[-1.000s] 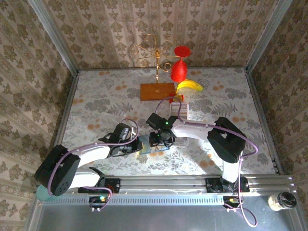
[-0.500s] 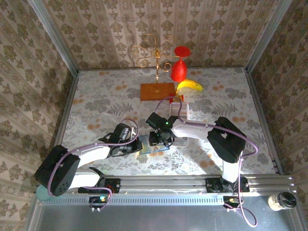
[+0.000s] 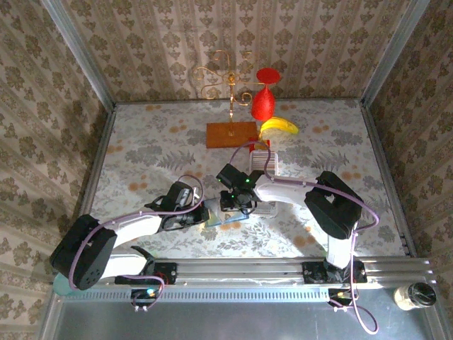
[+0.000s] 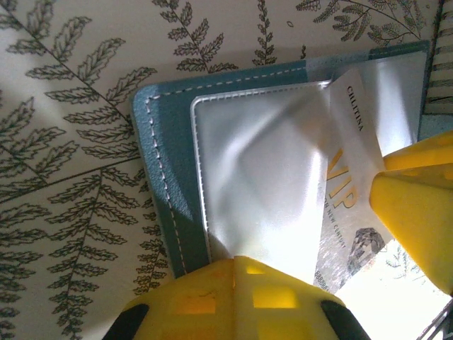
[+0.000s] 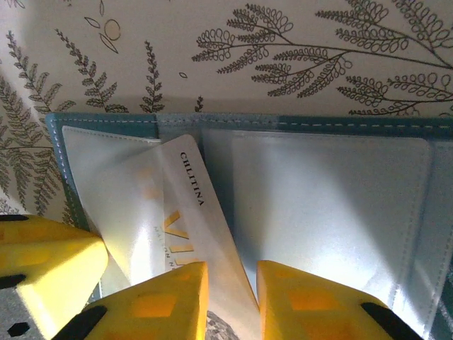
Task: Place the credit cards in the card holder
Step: Insert the credit card into the card slot.
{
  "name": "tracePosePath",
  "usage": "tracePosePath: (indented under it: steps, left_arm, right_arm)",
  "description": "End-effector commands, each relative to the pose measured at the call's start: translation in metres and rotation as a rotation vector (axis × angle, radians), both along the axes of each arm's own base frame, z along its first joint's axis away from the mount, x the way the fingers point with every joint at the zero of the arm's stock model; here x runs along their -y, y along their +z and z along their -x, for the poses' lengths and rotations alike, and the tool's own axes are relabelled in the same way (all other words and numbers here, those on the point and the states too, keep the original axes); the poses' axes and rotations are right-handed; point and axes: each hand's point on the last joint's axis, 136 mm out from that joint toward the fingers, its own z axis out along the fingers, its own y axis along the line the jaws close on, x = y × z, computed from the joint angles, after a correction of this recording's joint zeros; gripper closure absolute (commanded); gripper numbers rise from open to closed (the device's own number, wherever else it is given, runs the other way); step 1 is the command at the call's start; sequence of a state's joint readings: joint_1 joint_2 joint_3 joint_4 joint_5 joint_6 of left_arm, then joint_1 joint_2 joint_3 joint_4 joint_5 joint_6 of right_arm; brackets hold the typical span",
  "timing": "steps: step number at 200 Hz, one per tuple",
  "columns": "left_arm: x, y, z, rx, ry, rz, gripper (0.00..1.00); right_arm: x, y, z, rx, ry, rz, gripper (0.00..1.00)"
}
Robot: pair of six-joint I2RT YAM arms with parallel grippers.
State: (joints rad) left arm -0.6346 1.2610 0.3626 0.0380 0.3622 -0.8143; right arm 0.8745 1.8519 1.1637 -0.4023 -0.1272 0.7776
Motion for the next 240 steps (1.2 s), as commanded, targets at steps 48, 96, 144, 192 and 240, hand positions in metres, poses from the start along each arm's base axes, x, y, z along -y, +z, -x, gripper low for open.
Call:
tracePosePath:
  steps: [48,96,144,192,240]
  left_arm:
    - [-0.026,-0.023,0.012,-0.047,0.021,-0.144,1.00]
    - [-0.027,-0.023,0.012,-0.046,0.024,-0.147,1.00]
    - [-0.028,-0.023,0.013,-0.046,0.026,-0.150,1.00]
    - [-0.029,-0.023,0.012,-0.045,0.026,-0.155,1.00]
    - [-0.029,-0.023,0.013,-0.047,0.025,-0.157,1.00]
  right_arm:
    - [-0.022,0.021,0.017,-0.038,0.076,-0.175,0.77]
    - [-0.023,0.028,0.018,-0.053,0.063,-0.222,0.78]
    - [-0.028,0.034,0.017,-0.076,0.034,-0.312,0.79]
    - [-0.024,0.031,0.016,-0.064,0.031,-0.282,0.89]
    - [-0.015,0.022,0.013,-0.040,0.011,-0.244,1.00]
